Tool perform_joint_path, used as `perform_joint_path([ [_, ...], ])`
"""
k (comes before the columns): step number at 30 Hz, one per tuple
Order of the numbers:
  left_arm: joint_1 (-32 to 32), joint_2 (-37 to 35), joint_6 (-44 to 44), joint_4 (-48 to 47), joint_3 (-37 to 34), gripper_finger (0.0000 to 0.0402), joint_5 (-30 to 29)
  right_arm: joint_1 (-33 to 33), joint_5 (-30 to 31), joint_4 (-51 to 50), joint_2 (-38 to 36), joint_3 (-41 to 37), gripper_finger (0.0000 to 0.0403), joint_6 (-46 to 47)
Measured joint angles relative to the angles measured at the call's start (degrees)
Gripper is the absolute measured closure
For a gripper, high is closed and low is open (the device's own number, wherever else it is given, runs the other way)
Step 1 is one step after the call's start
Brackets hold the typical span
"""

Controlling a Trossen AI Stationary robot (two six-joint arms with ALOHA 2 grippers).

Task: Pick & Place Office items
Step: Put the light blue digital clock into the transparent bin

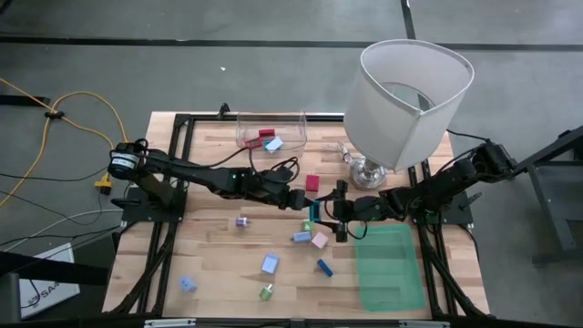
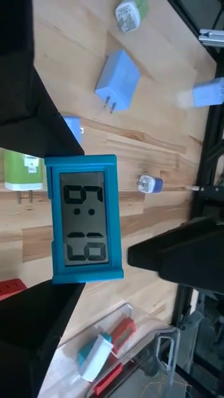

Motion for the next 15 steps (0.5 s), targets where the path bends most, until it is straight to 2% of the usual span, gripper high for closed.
perform_joint_path([
  [10, 0.0, 0.0, 0.6, 0.8, 0.0, 0.0209, 0.0, 0.0, 0.0, 3.7, 0.0, 0.0, 0.0116, -3.1],
  [15, 0.0, 0.0, 0.7, 2.2, 0.0, 0.0209, 0.0, -0.2, 0.0, 5.9, 0.0, 0.0, 0.0125, -4.3],
])
